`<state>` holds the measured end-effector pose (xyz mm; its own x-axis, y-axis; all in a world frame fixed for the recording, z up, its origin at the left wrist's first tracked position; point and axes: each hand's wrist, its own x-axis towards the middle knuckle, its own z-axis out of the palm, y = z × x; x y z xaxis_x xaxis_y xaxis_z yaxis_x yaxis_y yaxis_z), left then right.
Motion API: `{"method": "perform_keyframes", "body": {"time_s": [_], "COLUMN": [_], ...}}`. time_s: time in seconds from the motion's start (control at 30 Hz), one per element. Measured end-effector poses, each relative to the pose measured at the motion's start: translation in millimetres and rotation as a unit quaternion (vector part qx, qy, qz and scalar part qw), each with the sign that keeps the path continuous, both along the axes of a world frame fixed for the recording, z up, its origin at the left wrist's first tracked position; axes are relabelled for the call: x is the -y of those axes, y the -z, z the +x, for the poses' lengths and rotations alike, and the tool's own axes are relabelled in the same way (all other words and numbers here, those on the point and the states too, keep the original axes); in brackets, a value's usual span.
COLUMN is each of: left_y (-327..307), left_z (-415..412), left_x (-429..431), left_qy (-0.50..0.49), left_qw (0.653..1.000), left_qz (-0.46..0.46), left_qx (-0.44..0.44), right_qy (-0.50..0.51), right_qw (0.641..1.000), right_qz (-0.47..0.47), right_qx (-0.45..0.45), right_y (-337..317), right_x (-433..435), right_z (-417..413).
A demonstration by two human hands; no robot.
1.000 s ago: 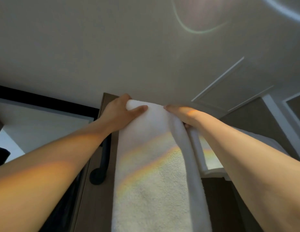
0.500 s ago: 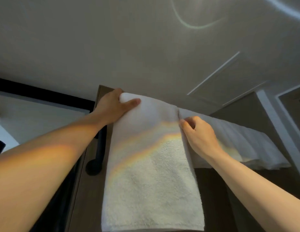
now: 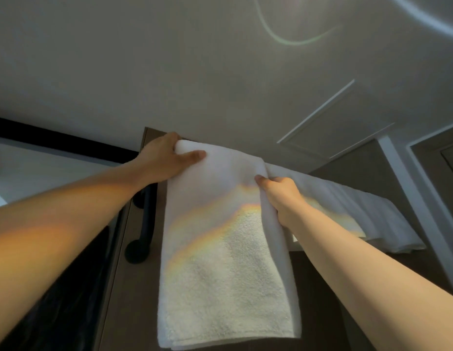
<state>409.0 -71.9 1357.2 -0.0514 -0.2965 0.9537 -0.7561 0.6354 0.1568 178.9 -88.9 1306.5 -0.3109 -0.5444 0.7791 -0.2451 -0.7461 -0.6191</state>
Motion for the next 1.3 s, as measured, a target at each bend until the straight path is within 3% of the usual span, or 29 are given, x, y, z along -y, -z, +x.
{"method": "perform_keyframes", "body": {"time_s": [0.1,0.27,0.47,0.7,0.97,1.07,1.17,1.3], "left_y": [27,80,61,29,-7,-10,1,6], "left_z": [2,7,-10,-7,-7,-6,-3,1], "left_x": [-5,0,-12,-8,-1,4,14,20], "left_qy": [-0.033,0.077,0.191,0.105,0.116,0.058,0.046,0.027], "left_qw": [0.992,0.992,0.957,0.97,0.971,0.982,0.99,0.995], "left_qz": [-0.083,0.022,-0.07,-0.156,-0.137,-0.107,-0.074,-0.046], "left_qx": [-0.093,-0.093,-0.206,-0.156,-0.161,-0.146,-0.108,-0.087], "right_qy": [-0.015,-0.005,0.005,0.044,0.032,0.142,0.295,0.277], "right_qw": [1.0,1.0,1.0,0.99,0.99,0.982,0.93,0.933], "right_qz": [-0.005,-0.003,-0.01,-0.13,-0.137,-0.05,0.017,0.024], "right_qx": [0.006,0.009,0.027,0.026,-0.004,-0.116,-0.22,-0.228], "right_y": [0,-2,-12,-51,-90,-86,-78,-79], "right_x": [-3,-7,-7,0,7,10,19,22], "right_z": [2,1,1,9,12,10,16,16]}}
